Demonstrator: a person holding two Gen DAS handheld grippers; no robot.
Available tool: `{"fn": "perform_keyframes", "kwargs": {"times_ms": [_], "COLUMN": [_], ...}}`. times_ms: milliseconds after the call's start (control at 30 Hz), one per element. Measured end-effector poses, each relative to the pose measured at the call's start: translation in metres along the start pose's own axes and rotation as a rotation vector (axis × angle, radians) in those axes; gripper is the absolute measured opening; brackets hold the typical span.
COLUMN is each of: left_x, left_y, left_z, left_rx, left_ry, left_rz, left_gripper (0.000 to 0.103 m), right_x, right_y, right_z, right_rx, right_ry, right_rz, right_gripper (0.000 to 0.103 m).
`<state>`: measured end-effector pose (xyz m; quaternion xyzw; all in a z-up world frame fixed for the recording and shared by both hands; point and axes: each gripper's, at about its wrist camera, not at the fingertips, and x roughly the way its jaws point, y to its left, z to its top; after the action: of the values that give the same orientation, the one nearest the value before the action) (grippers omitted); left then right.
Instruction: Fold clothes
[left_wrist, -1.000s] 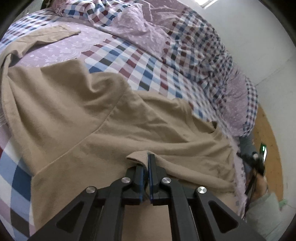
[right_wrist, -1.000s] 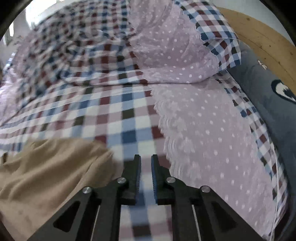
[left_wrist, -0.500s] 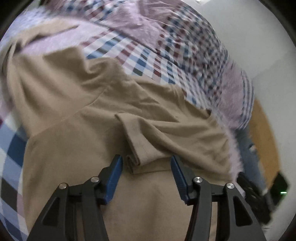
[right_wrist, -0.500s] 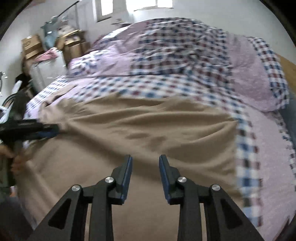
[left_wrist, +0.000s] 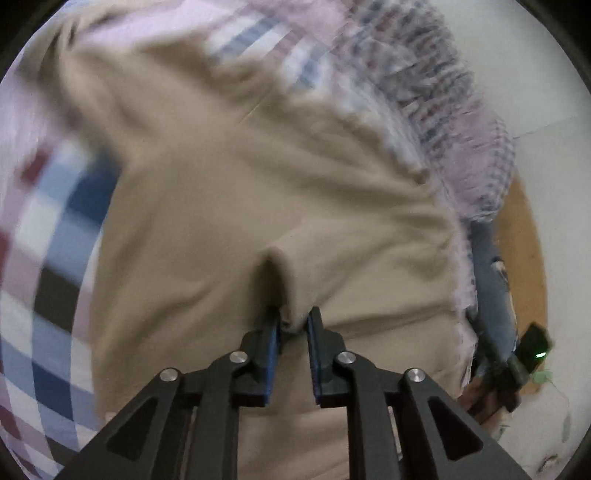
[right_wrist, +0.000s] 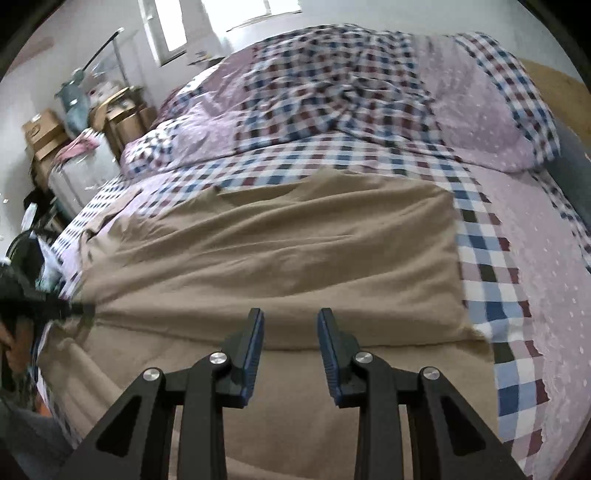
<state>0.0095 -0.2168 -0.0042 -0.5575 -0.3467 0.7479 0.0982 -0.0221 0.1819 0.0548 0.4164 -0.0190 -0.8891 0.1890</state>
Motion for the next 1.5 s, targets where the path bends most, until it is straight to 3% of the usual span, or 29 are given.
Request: {"fn": "perform_keyframes", "kwargs": {"times_ms": [33,133,200,433,500,533,567,767,900,1100,1367,1500], "left_x": [-0.002,-0.016,-0.019,-0.007,-0.002,0.0,0.002,-0.011,-0.025,-0.022,-0.014,0.003], "left_y": [0.0,-0.005,-0.002,-0.007,-0.011,-0.013,-0.015,-0.039,-0.054,-0.055,-0.051,-0.042], "left_z": [0.0,0.005,0.012,0.031,0.033,0.034,0.034,0.043,0.056,0.074,0.082,0.085], "left_rx": [0.008,0.02,-0.003,0.04,0.064,0.075,0.087,0.169,0.191,0.168,0.148,0.149], "left_ry": [0.004,-0.069,-0.103,-0.132,-0.135,-0.137,-0.138,-0.253,-0.343,-0.37,-0.407,-0.368], "left_rz": [0.003,-0.052,-0.079,-0.025,-0.001,0.011,0.023,0.004,-0.038,-0.05,-0.041,0.042], "left_gripper": [0.021,0.063,0.065,0.065,0.055,0.023,0.004,0.004,0.004,0.004,0.004,0.004], "right_x": [0.0,-0.001,-0.001,-0.001,-0.003,-0.004,-0.004,-0.01,-0.01,0.001,0.011,0.012], "right_y": [-0.003,-0.012,-0.015,-0.016,-0.019,-0.021,-0.024,-0.062,-0.109,-0.135,-0.131,-0.13], "right_z": [0.001,0.003,0.003,0.001,0.002,0.002,0.002,0.007,0.0,-0.018,-0.026,-0.026], "right_rx": [0.007,0.028,0.031,0.027,0.037,0.042,0.046,0.042,0.099,0.176,0.11,0.103], "right_ry": [-0.002,-0.008,-0.008,-0.023,-0.03,-0.033,-0.036,-0.045,0.01,0.093,0.148,0.155], "right_rz": [-0.002,-0.008,-0.004,-0.006,-0.012,-0.012,-0.012,-0.121,-0.175,-0.077,-0.119,-0.121], "right_gripper": [0.032,0.032,0.032,0.032,0.032,0.032,0.032,0.032,0.032,0.032,0.031,0.031]}}
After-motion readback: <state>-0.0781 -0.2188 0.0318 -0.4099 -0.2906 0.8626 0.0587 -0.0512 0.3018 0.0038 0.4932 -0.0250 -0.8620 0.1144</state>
